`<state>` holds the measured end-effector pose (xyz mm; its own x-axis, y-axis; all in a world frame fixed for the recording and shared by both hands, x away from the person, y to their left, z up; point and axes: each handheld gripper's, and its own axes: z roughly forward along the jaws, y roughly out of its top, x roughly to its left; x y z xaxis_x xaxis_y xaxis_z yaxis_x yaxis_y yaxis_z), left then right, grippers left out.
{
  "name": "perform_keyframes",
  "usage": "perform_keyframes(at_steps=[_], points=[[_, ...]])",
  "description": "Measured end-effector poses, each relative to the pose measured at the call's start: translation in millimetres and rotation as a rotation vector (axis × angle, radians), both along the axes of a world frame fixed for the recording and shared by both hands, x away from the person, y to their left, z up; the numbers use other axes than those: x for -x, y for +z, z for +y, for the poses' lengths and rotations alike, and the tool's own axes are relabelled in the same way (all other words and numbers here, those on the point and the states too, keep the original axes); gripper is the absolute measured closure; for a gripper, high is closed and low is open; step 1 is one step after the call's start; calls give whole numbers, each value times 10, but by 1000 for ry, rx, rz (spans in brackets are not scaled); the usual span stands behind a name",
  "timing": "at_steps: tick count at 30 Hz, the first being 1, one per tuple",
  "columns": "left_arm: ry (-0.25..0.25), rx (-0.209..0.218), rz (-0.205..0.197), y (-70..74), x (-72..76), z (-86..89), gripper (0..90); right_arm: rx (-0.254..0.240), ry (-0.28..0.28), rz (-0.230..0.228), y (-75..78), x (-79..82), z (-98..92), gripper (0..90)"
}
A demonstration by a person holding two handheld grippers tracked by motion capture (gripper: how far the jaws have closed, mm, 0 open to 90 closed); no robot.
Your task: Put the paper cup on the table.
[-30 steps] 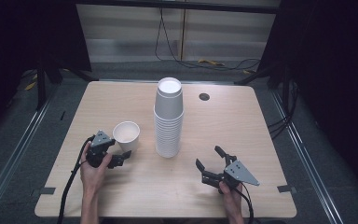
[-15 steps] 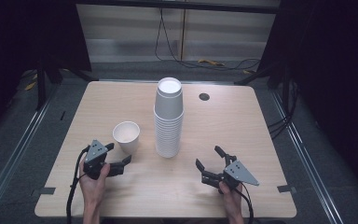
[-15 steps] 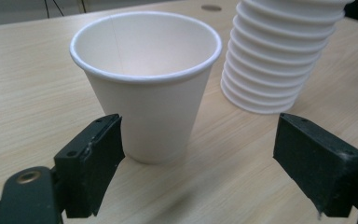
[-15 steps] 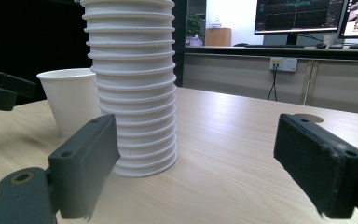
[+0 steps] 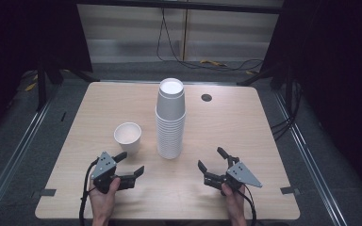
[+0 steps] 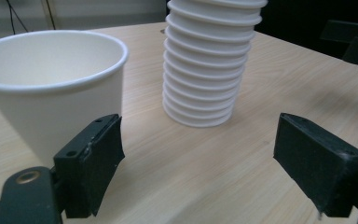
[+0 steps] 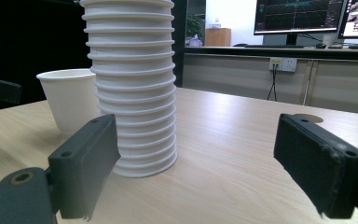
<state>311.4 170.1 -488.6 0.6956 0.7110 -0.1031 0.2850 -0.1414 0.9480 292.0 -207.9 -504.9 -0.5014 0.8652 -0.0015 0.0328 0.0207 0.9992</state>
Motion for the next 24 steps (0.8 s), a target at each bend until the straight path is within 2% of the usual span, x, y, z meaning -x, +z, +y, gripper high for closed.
perform_keyframes(at_steps=[3,7,9,11,13,15,16,17,20,24], points=[[1,-3,-15,-36,28,-109,154,-1,-1,0,0,-1,0,136],[-17,36,-16,-73,34,-180,154,-1,-2,1,0,1,0,137],[-2,13,-26,-74,48,-239,154,-2,-2,2,0,1,0,137],[-15,14,-34,-78,66,-300,155,-2,-1,2,0,0,0,137],[6,-5,-50,-94,80,-336,156,-1,-2,0,0,0,-1,137],[-10,23,-36,-127,82,-346,156,-1,-2,1,0,1,0,137],[-1,6,-39,-137,87,-345,156,-2,-3,1,0,1,0,137],[15,-7,-45,-152,95,-346,156,-2,-3,1,0,1,0,137],[21,25,-64,-185,122,-331,156,-1,-2,1,0,-1,0,137],[37,26,-96,-187,152,-322,154,-1,-3,1,0,-1,1,137]])
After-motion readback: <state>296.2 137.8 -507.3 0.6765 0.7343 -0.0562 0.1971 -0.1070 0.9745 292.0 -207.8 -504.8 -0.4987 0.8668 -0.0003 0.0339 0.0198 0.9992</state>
